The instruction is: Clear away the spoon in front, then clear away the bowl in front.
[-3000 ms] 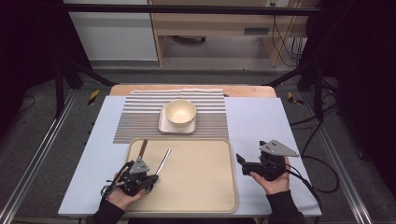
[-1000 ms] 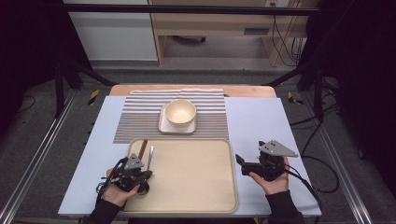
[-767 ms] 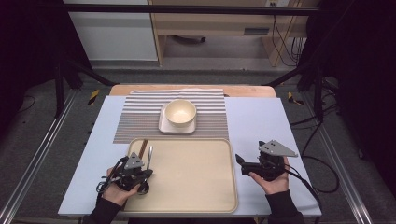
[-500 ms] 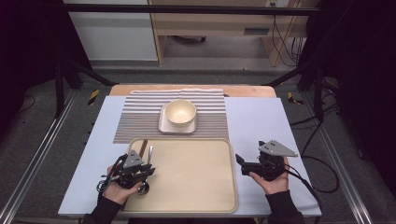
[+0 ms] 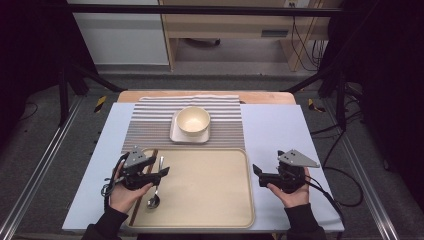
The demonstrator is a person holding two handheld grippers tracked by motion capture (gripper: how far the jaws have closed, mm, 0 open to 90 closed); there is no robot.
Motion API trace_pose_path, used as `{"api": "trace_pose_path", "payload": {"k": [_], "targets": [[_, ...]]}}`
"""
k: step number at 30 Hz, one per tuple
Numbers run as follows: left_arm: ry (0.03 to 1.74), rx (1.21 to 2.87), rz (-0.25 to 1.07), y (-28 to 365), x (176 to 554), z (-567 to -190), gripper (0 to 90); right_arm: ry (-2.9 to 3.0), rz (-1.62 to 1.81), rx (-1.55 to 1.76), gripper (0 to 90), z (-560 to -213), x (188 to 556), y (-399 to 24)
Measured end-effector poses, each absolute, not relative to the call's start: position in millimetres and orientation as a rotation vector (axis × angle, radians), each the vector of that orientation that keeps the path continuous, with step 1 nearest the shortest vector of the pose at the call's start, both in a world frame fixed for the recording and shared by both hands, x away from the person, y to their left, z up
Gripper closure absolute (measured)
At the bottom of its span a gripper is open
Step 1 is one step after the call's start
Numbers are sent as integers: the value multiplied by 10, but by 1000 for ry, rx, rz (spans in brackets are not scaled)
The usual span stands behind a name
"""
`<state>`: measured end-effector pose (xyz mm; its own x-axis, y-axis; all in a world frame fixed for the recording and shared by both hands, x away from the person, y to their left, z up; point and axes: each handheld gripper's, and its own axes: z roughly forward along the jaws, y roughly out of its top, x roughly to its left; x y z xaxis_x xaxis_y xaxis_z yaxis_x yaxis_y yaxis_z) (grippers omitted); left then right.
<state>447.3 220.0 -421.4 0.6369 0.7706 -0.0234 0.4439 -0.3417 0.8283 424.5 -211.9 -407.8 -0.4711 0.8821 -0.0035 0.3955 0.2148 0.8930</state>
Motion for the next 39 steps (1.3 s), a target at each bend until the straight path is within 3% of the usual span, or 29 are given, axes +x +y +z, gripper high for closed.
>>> {"api": "trace_pose_path", "payload": {"k": [18,39], "targets": [[948,1861,537,2108,4900,-3831,281,1959,1208,1177,47,-4061,4246,-2141],[1013,1863,563,1853,5598,-3880,284,1970,1208,1175,46,-4078,4250,-2124]]}}
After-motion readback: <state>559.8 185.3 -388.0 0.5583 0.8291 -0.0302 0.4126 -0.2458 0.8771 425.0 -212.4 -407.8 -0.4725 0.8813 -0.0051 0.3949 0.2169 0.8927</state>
